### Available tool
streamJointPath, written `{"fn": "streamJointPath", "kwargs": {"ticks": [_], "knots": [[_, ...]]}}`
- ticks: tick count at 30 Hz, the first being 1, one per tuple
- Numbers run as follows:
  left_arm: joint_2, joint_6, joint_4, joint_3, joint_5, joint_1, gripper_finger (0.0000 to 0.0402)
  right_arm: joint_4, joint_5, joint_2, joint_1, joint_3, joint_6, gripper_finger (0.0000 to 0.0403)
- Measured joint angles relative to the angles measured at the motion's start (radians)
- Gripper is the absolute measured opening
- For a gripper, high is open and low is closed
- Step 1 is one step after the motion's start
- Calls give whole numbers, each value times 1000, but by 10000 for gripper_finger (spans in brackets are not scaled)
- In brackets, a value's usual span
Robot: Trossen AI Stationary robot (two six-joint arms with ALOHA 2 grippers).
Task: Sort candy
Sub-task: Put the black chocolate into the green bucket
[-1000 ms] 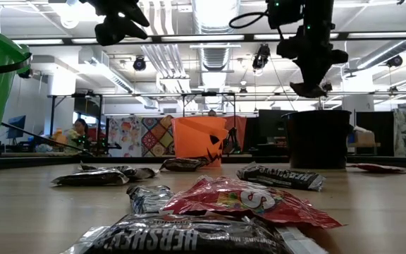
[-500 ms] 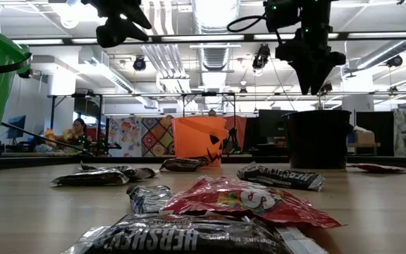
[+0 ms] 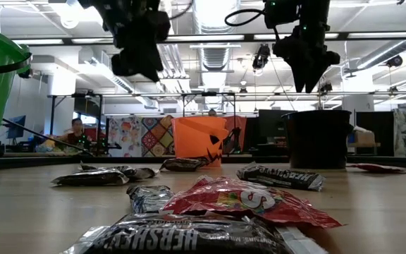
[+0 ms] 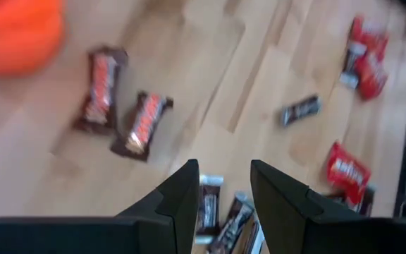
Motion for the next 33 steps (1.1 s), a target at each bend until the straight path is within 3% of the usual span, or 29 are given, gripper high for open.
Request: {"fn": "streamJointPath", "kwargs": {"ticks": [15, 21, 33], "knots": [[322, 27, -145, 108, -9, -135, 113, 54, -1, 0, 0, 0, -75, 178], [456, 49, -259, 211, -79, -163, 117, 63, -3, 0, 0, 0, -113, 178], [551, -45, -242, 274, -97, -225, 199, 63, -10, 0, 0, 0, -147, 178]]}}
